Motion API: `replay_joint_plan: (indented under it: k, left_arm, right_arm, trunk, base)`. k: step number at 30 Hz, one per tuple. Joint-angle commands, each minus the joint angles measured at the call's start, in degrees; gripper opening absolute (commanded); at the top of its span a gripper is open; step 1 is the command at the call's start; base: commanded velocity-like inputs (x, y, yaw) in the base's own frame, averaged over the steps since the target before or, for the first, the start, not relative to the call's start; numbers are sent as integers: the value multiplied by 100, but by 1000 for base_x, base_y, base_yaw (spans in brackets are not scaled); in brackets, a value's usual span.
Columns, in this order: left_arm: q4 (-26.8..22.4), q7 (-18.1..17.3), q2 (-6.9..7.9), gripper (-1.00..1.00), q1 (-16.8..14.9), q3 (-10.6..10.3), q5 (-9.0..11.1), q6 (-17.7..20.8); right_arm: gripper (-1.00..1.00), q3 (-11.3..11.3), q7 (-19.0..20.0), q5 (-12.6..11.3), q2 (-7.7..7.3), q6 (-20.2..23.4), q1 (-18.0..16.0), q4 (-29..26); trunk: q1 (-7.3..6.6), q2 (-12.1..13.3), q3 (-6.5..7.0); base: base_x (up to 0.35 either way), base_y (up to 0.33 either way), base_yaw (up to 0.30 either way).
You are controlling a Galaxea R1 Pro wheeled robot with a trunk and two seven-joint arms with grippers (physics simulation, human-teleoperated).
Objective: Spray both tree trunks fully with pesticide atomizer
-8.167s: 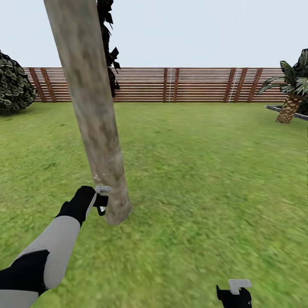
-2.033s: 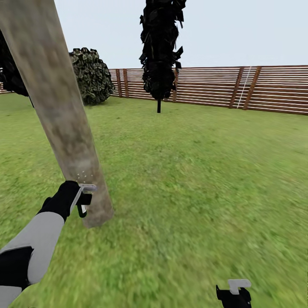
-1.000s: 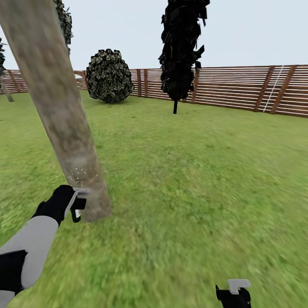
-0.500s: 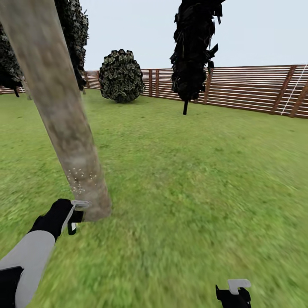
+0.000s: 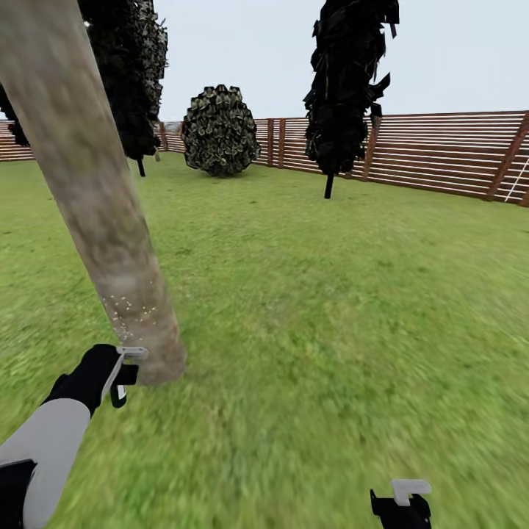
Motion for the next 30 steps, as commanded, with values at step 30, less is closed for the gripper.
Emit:
replay_joint_plan:
  k: [30]
  left_arm:
    - [-28,392,-18,-100,357,335,-15,-561]
  right_arm:
    - [100,33,-26,13,6,-11,-3,4]
  trunk:
    - [1,-2,-5]
  base:
    - [165,-238,134]
